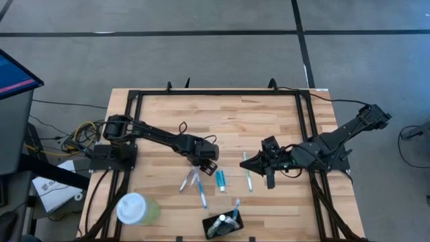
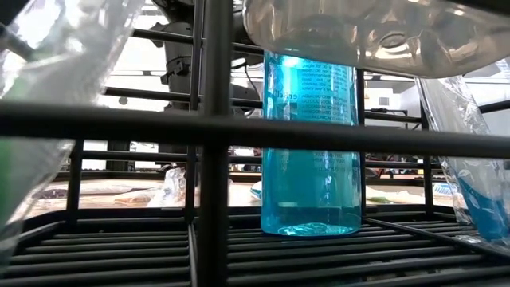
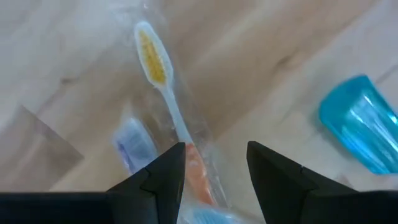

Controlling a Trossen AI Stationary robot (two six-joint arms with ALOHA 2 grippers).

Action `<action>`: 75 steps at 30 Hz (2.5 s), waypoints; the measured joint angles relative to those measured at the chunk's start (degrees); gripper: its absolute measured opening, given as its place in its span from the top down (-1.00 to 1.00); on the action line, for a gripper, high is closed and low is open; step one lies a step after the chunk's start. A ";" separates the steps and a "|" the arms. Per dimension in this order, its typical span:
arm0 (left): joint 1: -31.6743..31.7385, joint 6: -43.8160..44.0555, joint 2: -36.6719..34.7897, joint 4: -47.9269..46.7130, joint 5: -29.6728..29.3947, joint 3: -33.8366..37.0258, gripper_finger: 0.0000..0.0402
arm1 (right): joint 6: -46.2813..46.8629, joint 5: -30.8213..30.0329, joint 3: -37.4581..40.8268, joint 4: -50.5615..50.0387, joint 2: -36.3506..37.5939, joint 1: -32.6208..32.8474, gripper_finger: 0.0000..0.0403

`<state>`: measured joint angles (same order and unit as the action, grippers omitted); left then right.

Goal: Pick & Place toothbrushing station
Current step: Put the orange toothbrush into the black wire organizer

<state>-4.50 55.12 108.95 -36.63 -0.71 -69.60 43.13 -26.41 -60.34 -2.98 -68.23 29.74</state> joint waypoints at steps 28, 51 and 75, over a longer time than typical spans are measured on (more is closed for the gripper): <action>2.01 -6.19 -3.26 1.74 -3.82 -0.13 0.16 | -0.01 0.00 0.02 -1.17 0.00 0.68 1.00; 1.08 -8.83 -0.57 1.38 -4.41 -0.13 0.16 | -0.02 0.00 0.04 -2.42 0.00 0.55 1.00; 0.52 -11.81 5.93 -3.51 -3.61 -4.44 0.58 | 1.95 0.02 0.02 -3.08 0.00 0.62 1.00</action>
<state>-3.98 43.31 114.87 -40.14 -4.33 -74.04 45.08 -26.39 -60.31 -6.07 -68.23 30.36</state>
